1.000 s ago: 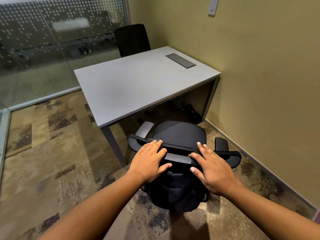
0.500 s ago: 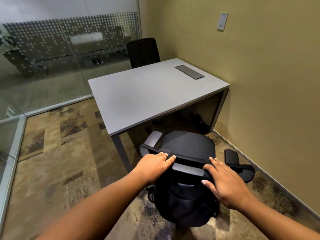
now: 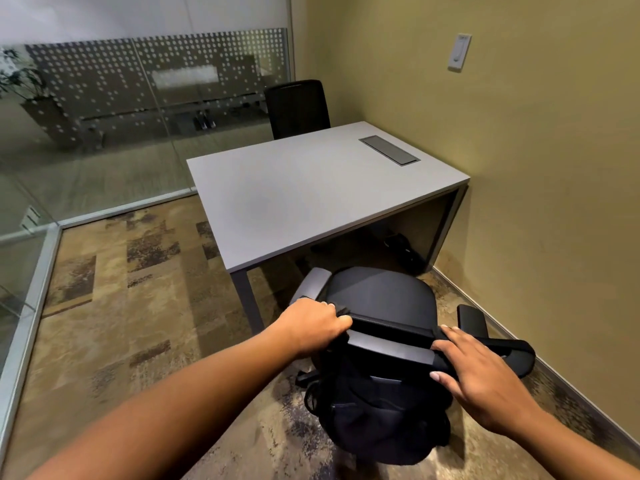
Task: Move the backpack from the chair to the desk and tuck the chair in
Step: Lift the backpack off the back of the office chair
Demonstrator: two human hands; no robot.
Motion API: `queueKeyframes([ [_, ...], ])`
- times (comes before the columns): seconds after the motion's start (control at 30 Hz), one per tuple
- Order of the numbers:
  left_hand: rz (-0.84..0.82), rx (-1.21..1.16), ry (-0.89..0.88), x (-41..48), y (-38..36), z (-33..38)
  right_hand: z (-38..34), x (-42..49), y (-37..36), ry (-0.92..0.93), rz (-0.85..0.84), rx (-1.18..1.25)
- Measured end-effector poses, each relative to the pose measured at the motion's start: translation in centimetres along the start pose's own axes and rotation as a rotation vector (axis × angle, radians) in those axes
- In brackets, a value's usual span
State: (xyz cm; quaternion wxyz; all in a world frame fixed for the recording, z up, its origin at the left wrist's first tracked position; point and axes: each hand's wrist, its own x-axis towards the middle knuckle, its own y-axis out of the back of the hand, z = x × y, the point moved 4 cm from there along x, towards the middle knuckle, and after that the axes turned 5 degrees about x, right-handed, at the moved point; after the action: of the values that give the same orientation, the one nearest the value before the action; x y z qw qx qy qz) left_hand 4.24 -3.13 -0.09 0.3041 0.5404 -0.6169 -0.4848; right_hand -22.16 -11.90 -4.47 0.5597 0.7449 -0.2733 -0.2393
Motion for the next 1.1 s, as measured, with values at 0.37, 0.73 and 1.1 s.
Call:
queueKeyframes([
  [0.37, 0.029, 0.003, 0.016, -2.5, -2.5, -3.8, 0.1, -0.2, 0.8, 0.004, 0.019, -0.015],
  [0.73, 0.022, -0.145, 0.330, -5.0, -5.9, -5.5, -0.8, -0.1, 0.3, 0.021, 0.014, 0.012],
  [1.1, -0.123, -0.451, 0.641, -5.6, -8.6, -6.1, -1.9, 0.4, 0.0, 0.016, -0.006, 0.043],
])
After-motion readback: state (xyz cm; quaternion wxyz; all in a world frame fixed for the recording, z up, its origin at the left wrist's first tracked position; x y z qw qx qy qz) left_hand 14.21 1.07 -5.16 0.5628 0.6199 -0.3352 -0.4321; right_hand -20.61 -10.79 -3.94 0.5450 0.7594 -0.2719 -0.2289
